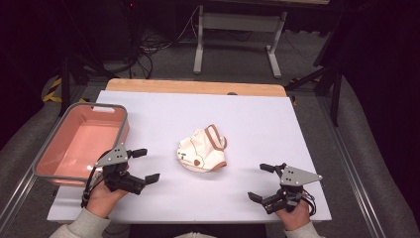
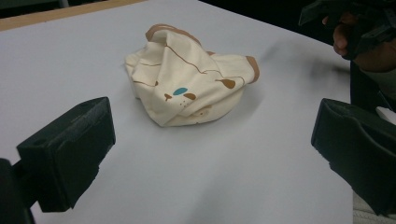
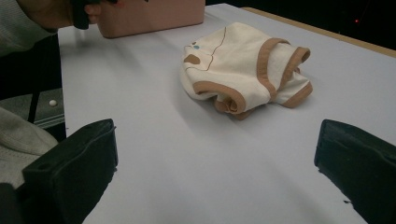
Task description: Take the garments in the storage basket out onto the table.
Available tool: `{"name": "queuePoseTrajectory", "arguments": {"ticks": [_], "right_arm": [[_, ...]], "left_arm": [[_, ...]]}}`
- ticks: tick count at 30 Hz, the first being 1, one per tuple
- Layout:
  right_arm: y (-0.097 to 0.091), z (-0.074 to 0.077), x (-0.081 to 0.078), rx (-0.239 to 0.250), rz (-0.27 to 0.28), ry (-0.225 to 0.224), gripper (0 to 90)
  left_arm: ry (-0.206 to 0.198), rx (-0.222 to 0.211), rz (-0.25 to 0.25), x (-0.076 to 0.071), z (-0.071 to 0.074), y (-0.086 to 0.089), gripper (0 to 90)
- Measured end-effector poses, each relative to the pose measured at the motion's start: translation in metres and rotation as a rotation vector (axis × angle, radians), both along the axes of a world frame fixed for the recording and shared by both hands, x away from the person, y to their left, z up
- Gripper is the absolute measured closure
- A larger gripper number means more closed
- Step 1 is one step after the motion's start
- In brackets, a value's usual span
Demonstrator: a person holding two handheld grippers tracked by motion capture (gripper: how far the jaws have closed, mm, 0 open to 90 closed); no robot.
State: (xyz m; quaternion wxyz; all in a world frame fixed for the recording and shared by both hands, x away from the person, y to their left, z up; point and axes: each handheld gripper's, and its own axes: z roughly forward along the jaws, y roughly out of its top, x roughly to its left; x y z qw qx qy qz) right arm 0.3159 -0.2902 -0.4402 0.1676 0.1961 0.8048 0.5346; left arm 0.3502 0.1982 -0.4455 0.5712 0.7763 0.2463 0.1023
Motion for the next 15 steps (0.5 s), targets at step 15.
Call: {"name": "queuePoseTrajectory", "arguments": {"ticks": [15], "right_arm": [[-0.001, -0.002, 0.002, 0.01, 0.003, 0.011, 0.3]], "left_arm": [[-0.023, -0.029, 0.037, -0.008, -0.026, 0.014, 0.6]]}}
